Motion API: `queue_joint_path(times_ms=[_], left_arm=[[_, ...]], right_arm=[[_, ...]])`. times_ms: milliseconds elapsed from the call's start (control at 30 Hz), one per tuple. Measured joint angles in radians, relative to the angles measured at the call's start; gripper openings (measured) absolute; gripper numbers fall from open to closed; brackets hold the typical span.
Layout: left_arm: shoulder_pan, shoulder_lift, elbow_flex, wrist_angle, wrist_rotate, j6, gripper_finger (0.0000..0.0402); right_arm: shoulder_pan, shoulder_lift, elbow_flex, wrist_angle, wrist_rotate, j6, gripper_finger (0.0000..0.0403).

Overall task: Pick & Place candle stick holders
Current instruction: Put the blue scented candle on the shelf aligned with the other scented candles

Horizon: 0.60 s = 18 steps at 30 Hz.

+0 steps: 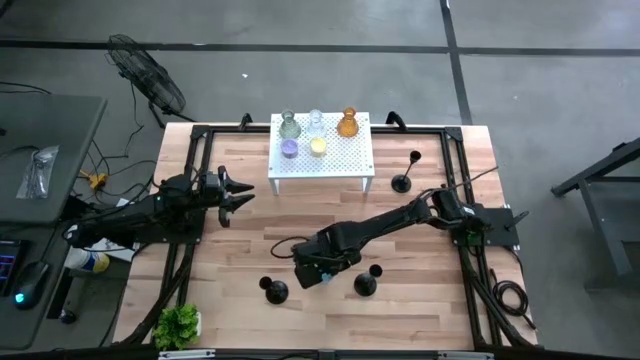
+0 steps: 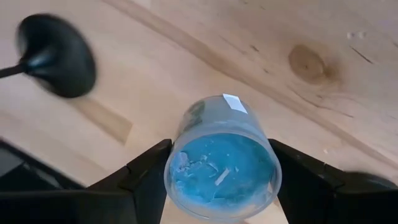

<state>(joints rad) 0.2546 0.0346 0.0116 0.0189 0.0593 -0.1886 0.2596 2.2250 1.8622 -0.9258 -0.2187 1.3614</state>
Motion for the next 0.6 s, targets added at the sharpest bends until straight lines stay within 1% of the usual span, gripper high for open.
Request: queue_joint_path(times_ms=[300,500,600], left_arm=[[0.0,0.0,0.0,0.0,0.0,0.0,0.0134],[0.0,0.0,0.0,0.0,0.0,0.0,0.0134],[0.0,0.0,0.0,0.0,0.0,0.0,0.0134]], right_arm=[[-0.027,-0.066,0.001,-0.048,-0.017,-0.069,0.0238],[-0.056,-0.135,0.002,-0.084,-0.02,-0.169,0.0238],[-0.075,-0.17,0.002,-0.133,-0.016,-0.217,0.0238]])
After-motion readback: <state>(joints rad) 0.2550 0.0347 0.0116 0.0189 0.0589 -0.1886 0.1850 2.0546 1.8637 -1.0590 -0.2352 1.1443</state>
